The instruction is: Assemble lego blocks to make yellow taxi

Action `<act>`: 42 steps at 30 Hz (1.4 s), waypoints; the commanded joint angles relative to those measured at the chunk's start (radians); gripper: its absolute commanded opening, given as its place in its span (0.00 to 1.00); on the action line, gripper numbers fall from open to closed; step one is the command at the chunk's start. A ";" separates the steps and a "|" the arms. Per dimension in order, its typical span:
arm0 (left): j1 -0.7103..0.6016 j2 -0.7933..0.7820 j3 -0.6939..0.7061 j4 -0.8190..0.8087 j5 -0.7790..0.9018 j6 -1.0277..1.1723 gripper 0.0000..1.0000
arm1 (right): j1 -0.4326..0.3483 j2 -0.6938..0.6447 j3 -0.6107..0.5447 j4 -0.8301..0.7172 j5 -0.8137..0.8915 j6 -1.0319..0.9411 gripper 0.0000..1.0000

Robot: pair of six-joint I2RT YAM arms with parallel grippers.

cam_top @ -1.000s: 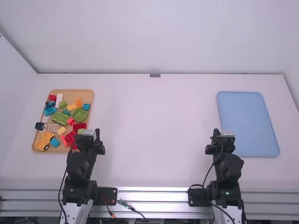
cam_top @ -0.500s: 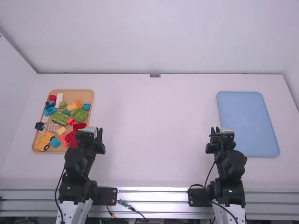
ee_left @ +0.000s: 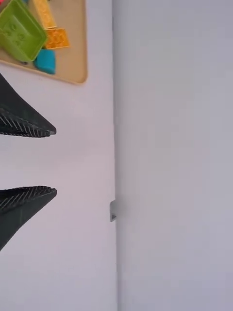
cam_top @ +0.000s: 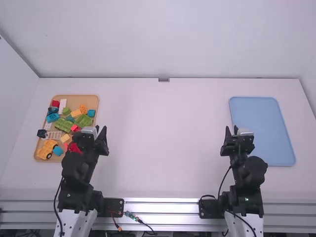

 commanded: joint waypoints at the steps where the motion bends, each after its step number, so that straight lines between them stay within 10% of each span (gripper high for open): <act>1: 0.004 0.024 0.049 0.022 0.008 -0.016 0.30 | -0.002 0.021 0.053 0.017 -0.003 0.002 0.29; 42: 0.053 0.639 0.473 -0.102 0.008 -0.168 0.91 | 0.002 0.547 0.580 -0.222 -0.009 0.016 0.81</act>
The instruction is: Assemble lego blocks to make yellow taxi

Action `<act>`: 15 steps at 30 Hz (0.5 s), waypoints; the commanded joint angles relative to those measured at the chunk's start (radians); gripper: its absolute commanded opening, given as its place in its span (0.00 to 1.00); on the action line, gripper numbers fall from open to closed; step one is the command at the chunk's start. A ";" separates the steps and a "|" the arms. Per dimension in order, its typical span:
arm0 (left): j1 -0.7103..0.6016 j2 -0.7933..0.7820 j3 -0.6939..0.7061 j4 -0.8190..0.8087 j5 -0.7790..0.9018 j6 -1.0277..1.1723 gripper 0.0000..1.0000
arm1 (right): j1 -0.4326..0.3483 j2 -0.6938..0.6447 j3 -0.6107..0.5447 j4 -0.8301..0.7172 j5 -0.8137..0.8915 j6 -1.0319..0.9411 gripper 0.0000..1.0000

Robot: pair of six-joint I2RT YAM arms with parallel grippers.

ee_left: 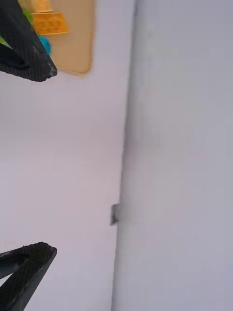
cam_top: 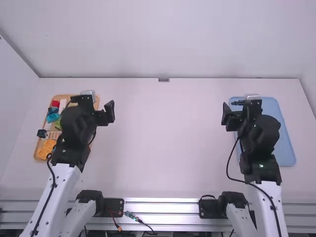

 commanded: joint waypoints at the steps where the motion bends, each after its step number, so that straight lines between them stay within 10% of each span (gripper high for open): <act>1: 0.031 0.028 0.015 -0.011 0.008 -0.065 0.92 | 0.002 0.037 0.072 -0.025 0.000 0.006 0.83; 15: 0.076 0.145 0.015 -0.023 0.011 -0.106 0.99 | 0.000 0.283 0.157 -0.015 0.002 -0.088 0.99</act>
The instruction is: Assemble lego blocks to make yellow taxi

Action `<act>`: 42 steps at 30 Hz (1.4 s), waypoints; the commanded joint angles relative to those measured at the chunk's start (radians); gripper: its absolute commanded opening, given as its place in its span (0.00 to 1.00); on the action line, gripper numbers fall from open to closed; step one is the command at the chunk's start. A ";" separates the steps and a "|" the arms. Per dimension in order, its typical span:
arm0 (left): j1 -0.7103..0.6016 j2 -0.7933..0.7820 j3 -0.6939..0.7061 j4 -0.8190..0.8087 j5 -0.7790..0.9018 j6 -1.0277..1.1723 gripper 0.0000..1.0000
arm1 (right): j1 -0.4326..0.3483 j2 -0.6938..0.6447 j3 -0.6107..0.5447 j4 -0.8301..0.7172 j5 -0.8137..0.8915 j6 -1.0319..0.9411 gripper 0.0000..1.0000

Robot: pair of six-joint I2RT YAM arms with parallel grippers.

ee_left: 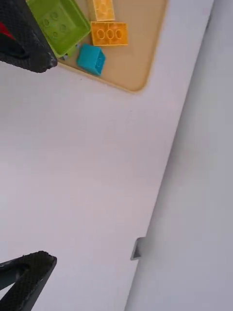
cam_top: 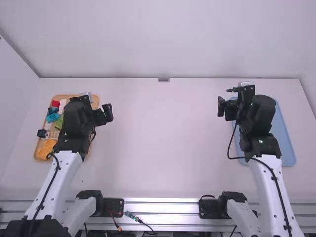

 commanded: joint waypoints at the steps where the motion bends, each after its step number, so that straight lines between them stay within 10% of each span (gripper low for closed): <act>1: 0.004 0.001 0.015 0.004 0.011 -0.006 0.99 | 0.000 0.042 0.024 0.016 0.002 -0.010 1.00; 20: 0.129 0.129 0.128 -0.181 -0.121 -0.186 0.99 | 0.048 0.303 0.027 0.085 -0.024 0.015 0.99; 32: 0.163 0.431 0.586 -0.743 -0.304 0.001 0.99 | 0.113 0.318 0.027 0.082 0.080 0.039 0.99; 42: 0.435 0.771 0.996 -1.056 -0.192 0.277 0.99 | 0.112 0.318 0.027 0.091 0.081 0.013 0.99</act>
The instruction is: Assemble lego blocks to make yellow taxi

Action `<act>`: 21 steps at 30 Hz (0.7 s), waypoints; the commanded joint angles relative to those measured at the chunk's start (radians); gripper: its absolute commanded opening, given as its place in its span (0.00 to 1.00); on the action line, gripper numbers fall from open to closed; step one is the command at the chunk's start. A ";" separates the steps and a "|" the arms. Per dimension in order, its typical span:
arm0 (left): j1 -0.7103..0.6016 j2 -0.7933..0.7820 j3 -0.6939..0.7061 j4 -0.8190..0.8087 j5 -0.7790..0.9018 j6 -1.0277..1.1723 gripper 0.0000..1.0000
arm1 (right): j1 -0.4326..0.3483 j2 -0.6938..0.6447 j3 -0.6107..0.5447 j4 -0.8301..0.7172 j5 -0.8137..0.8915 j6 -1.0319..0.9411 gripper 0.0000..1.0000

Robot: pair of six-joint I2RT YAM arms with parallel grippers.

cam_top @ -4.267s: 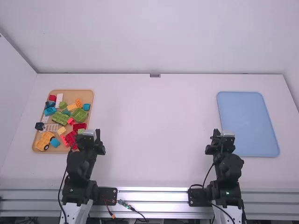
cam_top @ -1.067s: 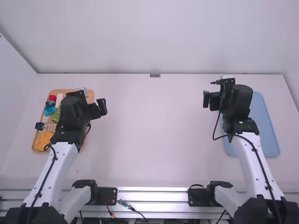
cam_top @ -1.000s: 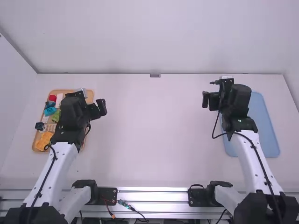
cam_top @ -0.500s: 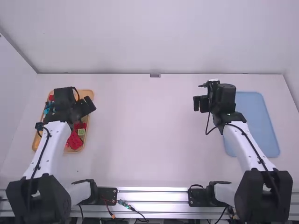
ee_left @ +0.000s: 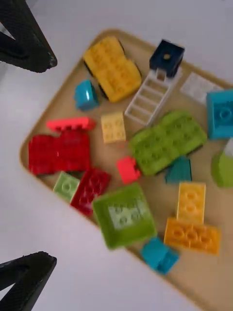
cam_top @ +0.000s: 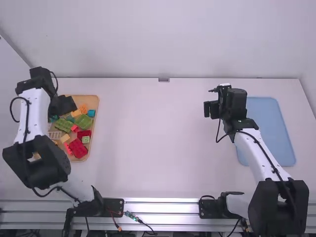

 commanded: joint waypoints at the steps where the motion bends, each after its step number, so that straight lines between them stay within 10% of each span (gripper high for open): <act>1: 0.071 0.076 0.072 -0.035 0.019 0.183 0.99 | 0.002 0.002 0.027 0.007 0.009 -0.006 0.99; 8: 0.173 0.148 0.084 0.006 -0.246 0.406 0.99 | 0.001 0.002 0.027 0.008 0.009 -0.005 0.99; 21: 0.224 0.148 -0.069 0.210 -0.011 1.040 0.99 | 0.002 0.002 0.027 0.018 0.009 -0.005 0.99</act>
